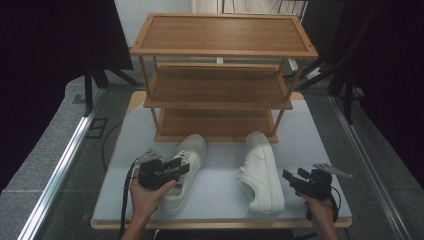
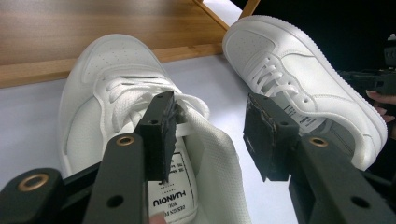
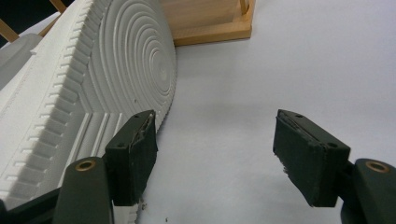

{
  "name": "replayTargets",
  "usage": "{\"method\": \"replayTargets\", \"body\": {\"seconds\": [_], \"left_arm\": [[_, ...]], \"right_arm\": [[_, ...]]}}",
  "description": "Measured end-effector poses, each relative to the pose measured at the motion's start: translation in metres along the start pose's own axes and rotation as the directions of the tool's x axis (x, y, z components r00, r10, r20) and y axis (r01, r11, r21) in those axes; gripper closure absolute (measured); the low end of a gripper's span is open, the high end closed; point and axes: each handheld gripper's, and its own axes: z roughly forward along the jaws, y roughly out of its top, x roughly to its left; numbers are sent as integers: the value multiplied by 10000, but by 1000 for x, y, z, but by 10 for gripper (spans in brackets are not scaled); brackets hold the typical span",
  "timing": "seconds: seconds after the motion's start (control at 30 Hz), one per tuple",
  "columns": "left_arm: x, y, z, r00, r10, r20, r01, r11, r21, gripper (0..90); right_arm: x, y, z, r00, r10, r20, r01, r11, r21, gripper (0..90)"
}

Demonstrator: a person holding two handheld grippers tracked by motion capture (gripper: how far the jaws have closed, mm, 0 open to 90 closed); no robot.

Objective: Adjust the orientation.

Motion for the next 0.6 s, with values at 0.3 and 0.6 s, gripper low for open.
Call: {"method": "replayTargets", "body": {"seconds": [0.3,0.6], "left_arm": [[1,-1,1,10000,-55,76,56,9999,-92,533],[2,-5,1,9995,-192,259,201,9992,-357,527]], "right_arm": [[0,-1,1,10000,4,46,-4,10000,32,305],[1,-4,5,9999,-19,114,17,9999,170,301]]}}
